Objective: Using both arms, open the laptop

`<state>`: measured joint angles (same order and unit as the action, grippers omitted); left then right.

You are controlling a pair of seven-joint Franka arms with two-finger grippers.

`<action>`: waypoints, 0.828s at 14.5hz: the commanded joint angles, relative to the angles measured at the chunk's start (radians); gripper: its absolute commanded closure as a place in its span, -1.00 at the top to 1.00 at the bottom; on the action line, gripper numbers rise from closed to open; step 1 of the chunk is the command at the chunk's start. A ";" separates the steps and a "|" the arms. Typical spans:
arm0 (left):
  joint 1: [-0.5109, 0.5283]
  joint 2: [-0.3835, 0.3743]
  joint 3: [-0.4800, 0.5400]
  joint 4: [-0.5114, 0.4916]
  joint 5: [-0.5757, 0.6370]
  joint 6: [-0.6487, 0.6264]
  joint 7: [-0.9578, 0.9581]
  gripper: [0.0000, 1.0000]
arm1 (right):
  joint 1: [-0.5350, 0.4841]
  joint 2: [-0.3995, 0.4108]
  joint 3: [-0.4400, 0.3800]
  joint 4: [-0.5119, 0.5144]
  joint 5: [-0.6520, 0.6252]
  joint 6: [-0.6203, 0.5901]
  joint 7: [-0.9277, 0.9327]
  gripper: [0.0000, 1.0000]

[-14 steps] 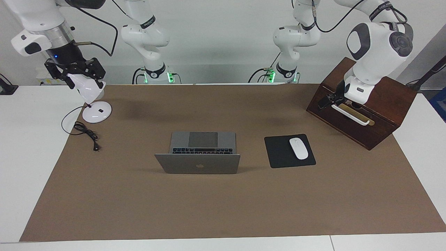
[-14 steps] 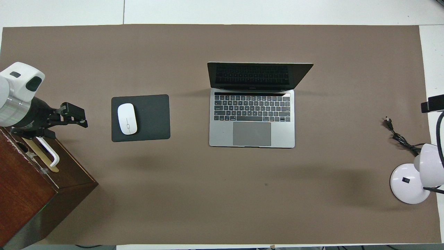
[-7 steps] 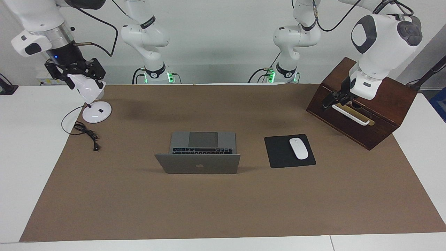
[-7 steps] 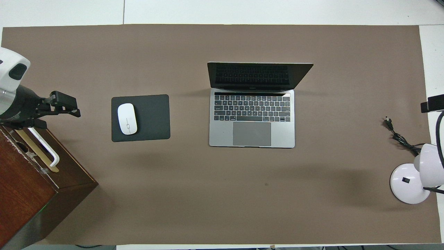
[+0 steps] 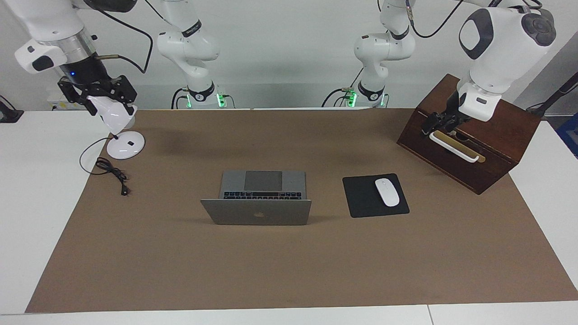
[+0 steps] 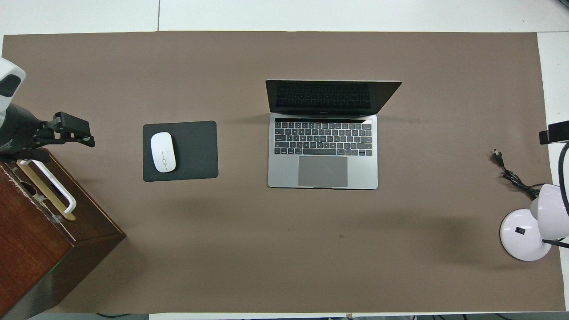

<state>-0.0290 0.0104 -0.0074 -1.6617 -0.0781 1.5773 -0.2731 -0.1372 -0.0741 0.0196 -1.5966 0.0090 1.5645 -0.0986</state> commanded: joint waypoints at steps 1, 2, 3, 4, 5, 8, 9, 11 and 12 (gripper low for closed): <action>0.012 0.022 -0.009 0.034 0.021 -0.022 0.002 1.00 | -0.015 0.005 0.013 0.007 -0.009 -0.007 -0.009 1.00; 0.009 0.023 -0.009 0.036 0.021 -0.025 0.000 1.00 | -0.015 0.005 0.013 0.007 -0.008 -0.008 -0.009 1.00; 0.009 0.022 -0.013 0.036 0.021 -0.037 0.000 1.00 | -0.015 0.005 0.011 0.007 -0.007 -0.008 -0.009 1.00; 0.009 0.022 -0.014 0.037 0.021 -0.043 0.002 1.00 | -0.015 0.005 0.011 0.007 -0.007 -0.006 -0.009 1.00; 0.009 0.022 -0.014 0.037 0.021 -0.043 0.003 1.00 | -0.015 0.005 0.013 0.007 -0.007 -0.006 -0.009 1.00; 0.009 0.022 -0.014 0.034 0.021 -0.040 0.005 1.00 | -0.015 0.005 0.013 0.006 -0.007 -0.008 -0.007 1.00; 0.009 0.022 -0.016 0.034 0.023 -0.036 0.008 1.00 | -0.013 0.005 0.013 0.006 -0.007 -0.008 -0.007 1.00; 0.009 0.023 -0.014 0.037 0.024 -0.031 0.009 1.00 | -0.015 0.004 0.011 0.006 -0.007 -0.008 -0.007 1.00; 0.008 0.023 -0.014 0.039 0.026 -0.030 0.009 1.00 | -0.013 0.004 0.013 0.004 -0.007 -0.008 -0.007 1.00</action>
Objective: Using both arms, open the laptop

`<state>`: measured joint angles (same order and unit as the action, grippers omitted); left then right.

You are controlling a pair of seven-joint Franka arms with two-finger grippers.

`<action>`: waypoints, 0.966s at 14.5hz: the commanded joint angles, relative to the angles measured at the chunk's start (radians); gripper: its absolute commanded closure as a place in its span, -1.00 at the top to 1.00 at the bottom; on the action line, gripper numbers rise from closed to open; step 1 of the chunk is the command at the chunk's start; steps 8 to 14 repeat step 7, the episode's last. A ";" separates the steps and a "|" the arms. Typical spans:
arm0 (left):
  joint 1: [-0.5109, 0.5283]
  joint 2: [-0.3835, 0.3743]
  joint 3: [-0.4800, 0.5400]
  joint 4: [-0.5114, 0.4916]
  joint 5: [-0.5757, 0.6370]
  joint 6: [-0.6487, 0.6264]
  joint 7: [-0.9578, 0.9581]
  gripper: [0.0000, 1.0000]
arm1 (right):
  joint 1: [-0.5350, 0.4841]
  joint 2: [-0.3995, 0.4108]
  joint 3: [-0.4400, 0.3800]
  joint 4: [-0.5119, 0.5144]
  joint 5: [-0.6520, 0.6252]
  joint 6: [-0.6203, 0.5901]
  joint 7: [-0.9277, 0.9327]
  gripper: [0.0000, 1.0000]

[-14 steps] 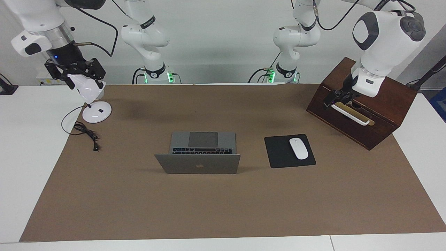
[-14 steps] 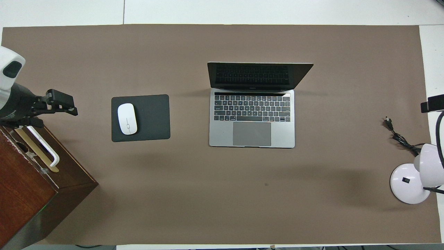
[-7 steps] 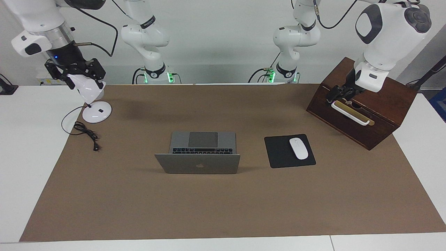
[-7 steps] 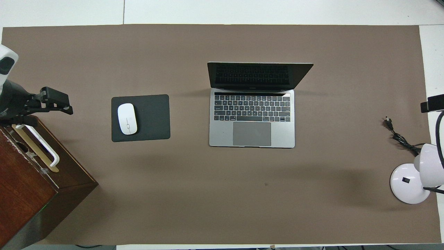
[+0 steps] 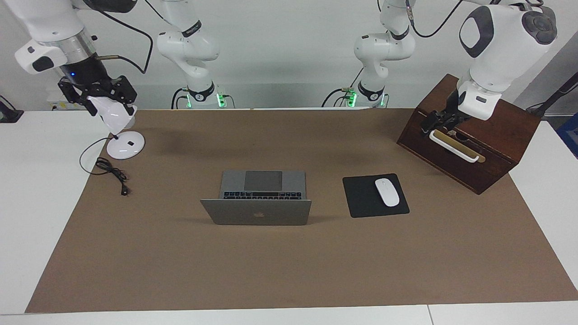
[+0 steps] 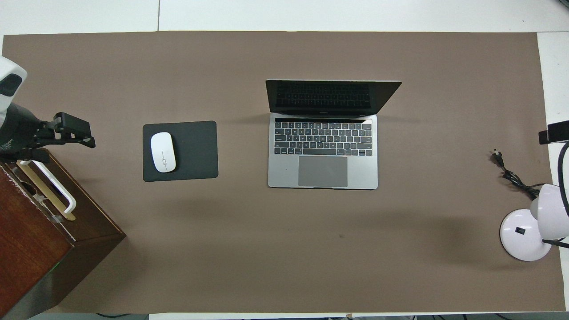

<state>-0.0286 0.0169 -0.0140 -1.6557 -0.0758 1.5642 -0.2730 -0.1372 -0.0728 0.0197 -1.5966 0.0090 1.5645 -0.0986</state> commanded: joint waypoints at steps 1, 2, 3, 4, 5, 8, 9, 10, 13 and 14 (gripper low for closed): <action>0.007 0.017 -0.009 0.033 0.024 -0.010 0.011 1.00 | -0.013 0.002 0.011 0.003 -0.007 -0.008 -0.007 1.00; 0.007 0.017 -0.011 0.033 0.025 -0.004 0.011 1.00 | -0.013 0.002 0.013 0.003 -0.007 -0.009 -0.009 1.00; 0.007 0.018 -0.011 0.033 0.025 0.000 0.012 1.00 | -0.015 0.002 0.013 0.003 -0.007 -0.009 -0.007 1.00; 0.007 0.018 -0.008 0.033 0.025 0.002 0.021 1.00 | -0.013 0.002 0.013 0.003 -0.007 -0.009 -0.007 1.00; 0.009 0.018 -0.006 0.033 0.025 0.000 0.025 1.00 | -0.015 0.002 0.013 0.003 -0.007 -0.009 -0.007 1.00; 0.007 0.018 -0.004 0.034 0.027 0.000 0.069 1.00 | -0.013 0.002 0.013 0.003 -0.006 -0.009 -0.009 1.00; 0.007 0.018 -0.004 0.034 0.027 0.000 0.069 1.00 | -0.013 0.002 0.013 0.003 -0.006 -0.009 -0.009 1.00; 0.007 0.018 -0.004 0.034 0.027 0.000 0.069 1.00 | -0.013 0.002 0.013 0.003 -0.006 -0.009 -0.009 1.00; 0.007 0.018 -0.004 0.034 0.027 0.000 0.069 1.00 | -0.013 0.002 0.013 0.003 -0.006 -0.009 -0.009 1.00; 0.007 0.018 -0.004 0.034 0.027 0.000 0.069 1.00 | -0.013 0.002 0.013 0.003 -0.006 -0.009 -0.009 1.00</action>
